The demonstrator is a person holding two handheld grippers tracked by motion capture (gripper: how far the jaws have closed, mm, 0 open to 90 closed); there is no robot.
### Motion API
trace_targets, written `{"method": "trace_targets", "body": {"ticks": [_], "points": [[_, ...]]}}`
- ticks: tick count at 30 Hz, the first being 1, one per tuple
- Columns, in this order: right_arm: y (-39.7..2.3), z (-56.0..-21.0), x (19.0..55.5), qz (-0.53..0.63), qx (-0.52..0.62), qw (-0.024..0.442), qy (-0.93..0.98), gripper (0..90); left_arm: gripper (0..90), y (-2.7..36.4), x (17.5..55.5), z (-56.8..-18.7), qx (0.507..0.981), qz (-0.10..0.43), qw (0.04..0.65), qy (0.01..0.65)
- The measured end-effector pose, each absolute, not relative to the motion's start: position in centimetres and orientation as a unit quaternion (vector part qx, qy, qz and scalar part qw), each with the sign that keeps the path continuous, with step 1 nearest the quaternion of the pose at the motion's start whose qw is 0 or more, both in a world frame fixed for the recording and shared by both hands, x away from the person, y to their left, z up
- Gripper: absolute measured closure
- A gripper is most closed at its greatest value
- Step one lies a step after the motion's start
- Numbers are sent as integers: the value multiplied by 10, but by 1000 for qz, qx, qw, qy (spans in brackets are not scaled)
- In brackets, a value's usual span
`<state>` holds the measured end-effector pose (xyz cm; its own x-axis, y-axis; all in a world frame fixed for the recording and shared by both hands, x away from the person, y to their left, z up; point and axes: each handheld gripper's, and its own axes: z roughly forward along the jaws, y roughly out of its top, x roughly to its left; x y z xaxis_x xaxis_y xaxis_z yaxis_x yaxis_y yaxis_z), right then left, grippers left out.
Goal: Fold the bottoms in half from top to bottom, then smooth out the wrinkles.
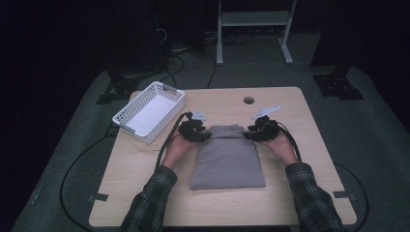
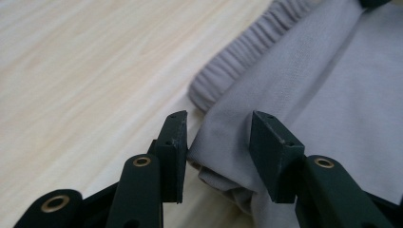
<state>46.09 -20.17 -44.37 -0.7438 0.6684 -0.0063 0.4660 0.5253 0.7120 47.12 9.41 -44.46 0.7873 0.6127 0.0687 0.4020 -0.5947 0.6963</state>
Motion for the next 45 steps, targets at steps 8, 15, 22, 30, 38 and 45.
{"method": "trace_targets", "body": {"ticks": [8, 15, 22, 30, 38, 45], "points": [[-212, -442, 468, 346, 383, 185, 836, 500, 478, 99, 480, -435, 858, 177, 360, 321], [-213, -428, 459, 378, 389, 160, 825, 322, 365, 107, 473, -427, 860, 155, 369, 316], [-199, -419, 446, 377, 387, 144, 829, 166, 222, 113, 454, -416, 865, 125, 391, 287], [-180, -417, 429, 374, 396, 141, 827, 95, 53, 128, 435, -417, 865, 120, 384, 300], [-163, -420, 415, 379, 375, 147, 833, 90, 0, 145, 415, -425, 858, 134, 388, 309], [-135, -434, 403, 367, 352, 140, 849, 89, 0, 163, 395, -434, 853, 140, 387, 320]]}}
